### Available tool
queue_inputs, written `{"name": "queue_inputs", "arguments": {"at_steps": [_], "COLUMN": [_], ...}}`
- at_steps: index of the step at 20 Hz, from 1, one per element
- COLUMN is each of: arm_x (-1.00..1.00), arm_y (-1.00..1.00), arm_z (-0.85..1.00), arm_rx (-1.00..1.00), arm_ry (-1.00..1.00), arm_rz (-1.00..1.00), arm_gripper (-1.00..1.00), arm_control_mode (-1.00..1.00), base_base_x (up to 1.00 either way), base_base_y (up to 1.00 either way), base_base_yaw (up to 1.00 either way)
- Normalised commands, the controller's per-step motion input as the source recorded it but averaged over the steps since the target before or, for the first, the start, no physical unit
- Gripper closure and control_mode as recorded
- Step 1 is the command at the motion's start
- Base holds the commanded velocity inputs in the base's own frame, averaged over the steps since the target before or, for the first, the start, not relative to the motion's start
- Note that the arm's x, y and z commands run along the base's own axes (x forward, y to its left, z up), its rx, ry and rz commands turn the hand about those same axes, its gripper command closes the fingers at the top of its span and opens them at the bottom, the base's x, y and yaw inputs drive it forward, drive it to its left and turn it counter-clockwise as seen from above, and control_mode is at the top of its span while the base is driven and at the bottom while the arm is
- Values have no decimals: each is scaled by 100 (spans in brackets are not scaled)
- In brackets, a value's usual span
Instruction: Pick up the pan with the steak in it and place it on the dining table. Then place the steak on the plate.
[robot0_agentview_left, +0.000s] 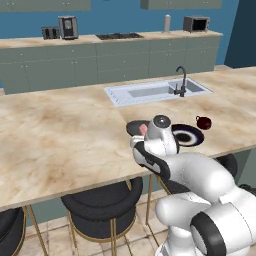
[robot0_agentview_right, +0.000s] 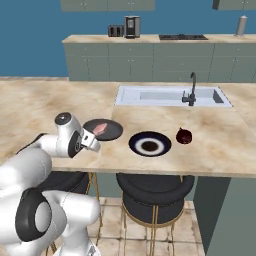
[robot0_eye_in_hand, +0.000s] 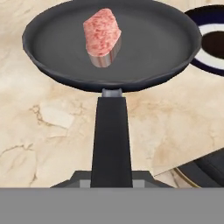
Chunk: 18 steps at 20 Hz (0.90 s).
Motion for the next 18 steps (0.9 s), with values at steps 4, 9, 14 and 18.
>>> {"name": "queue_inputs", "arguments": {"at_steps": [4, 9, 14, 18], "arm_x": [16, 21, 30, 19], "arm_y": [0, -5, -5, 0], "arm_z": [-29, -22, -35, -32], "arm_rx": [0, 0, -1, -1], "arm_ry": [0, 1, 0, 1], "arm_rz": [0, -1, -1, 0], "arm_gripper": [100, 100, 100, 100], "arm_control_mode": [-100, -100, -100, -100], "base_base_x": [0, 0, 0, 0], "base_base_y": [0, 0, 0, 0], "base_base_yaw": [0, 0, 0, 0]}}
